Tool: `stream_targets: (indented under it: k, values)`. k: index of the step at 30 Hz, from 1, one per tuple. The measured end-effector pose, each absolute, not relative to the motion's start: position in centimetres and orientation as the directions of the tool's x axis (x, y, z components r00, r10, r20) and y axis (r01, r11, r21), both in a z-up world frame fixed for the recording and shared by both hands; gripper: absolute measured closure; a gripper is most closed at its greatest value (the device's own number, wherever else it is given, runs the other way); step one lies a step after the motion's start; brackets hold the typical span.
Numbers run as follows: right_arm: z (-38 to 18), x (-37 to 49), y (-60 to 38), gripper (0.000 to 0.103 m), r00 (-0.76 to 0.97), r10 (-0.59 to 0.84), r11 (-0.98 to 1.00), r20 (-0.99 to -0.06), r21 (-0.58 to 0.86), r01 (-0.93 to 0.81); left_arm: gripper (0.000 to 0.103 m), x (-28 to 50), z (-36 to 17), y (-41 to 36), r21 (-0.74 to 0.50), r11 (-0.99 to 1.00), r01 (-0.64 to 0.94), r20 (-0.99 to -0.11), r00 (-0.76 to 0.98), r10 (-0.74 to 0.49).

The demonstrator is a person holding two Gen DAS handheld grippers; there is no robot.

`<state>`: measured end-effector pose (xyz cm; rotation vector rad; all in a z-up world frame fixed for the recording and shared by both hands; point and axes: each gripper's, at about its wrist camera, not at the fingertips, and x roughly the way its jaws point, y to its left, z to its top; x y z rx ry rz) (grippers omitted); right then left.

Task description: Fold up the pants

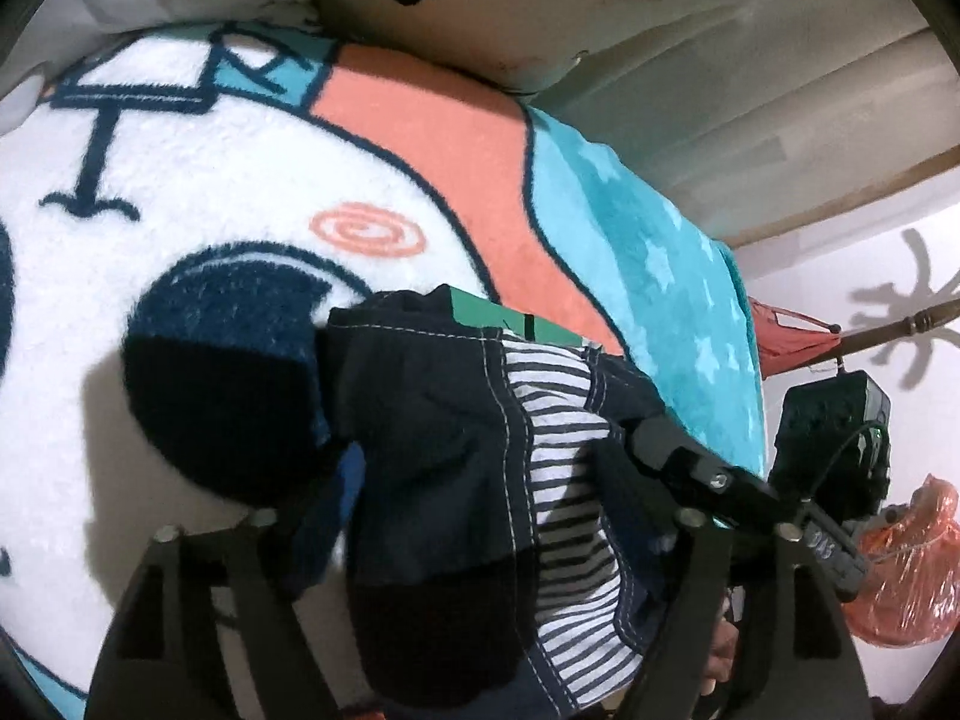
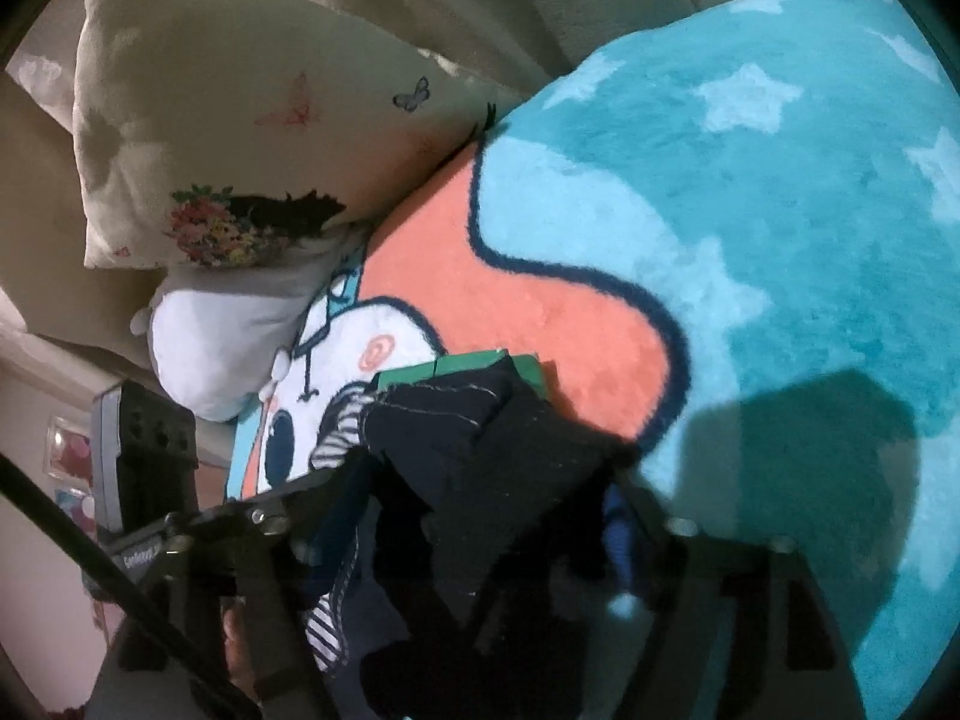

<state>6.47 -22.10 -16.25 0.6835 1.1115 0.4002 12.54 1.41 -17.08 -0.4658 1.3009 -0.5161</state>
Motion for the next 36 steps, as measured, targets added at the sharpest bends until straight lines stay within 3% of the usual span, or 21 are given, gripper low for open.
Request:
stream_targets:
  k: [2,6,13,16,18,20,26,28,30,36]
  values:
    - [-16.7,6.6,-22.7,0.065,0.384,0.641,0.703,-0.664,0.709,0.055,0.061,12.5,-17.1,1.4,-0.597,0.796,0.099,-0.777,0.174,-0.605]
    - [-15.9,6.6,-22.6,0.069,0.380,0.652,0.697,-0.656,0.716,0.038,0.074,11.8,-15.7,1.3,-0.596,0.795,0.117,-0.770,0.197,-0.607]
    - [-13.8,8.2,-22.6,0.068,0.406,0.667,0.687,-0.625,0.727,-0.009,0.076,12.9,-13.9,1.2,-0.582,0.804,0.122,-0.765,0.254,-0.592]
    - [-14.6,8.8,-22.4,0.063,0.381,0.659,0.701,-0.648,0.713,0.001,0.073,13.6,-15.3,1.4,-0.538,0.838,0.087,-0.804,0.247,-0.542]
    - [-15.2,8.7,-22.7,0.058,0.377,0.647,0.710,-0.663,0.704,0.019,0.064,13.9,-16.7,2.1,-0.527,0.848,0.054,-0.819,0.235,-0.524]
    - [-14.7,8.3,-23.5,0.046,0.395,0.641,0.708,-0.658,0.706,0.027,0.064,13.8,-17.1,3.0,-0.557,0.830,0.019,-0.805,0.232,-0.546]
    - [-12.7,6.4,-26.5,0.032,0.448,0.630,0.699,-0.634,0.714,0.027,0.063,13.4,-15.8,5.1,-0.585,0.811,0.012,-0.781,0.262,-0.567]
    - [-13.0,6.3,-26.6,0.029,0.436,0.649,0.679,-0.624,0.733,0.038,0.057,13.2,-15.0,5.7,-0.602,0.798,0.025,-0.763,0.277,-0.584]
    - [-13.9,6.3,-26.2,0.026,0.412,0.679,0.645,-0.607,0.762,0.061,0.041,13.1,-14.6,6.0,-0.615,0.787,0.039,-0.747,0.291,-0.598]
    - [-16.6,6.5,-24.1,0.025,0.370,0.696,0.628,-0.616,0.771,0.103,0.030,13.3,-16.8,4.0,-0.672,0.735,0.085,-0.714,0.189,-0.674]
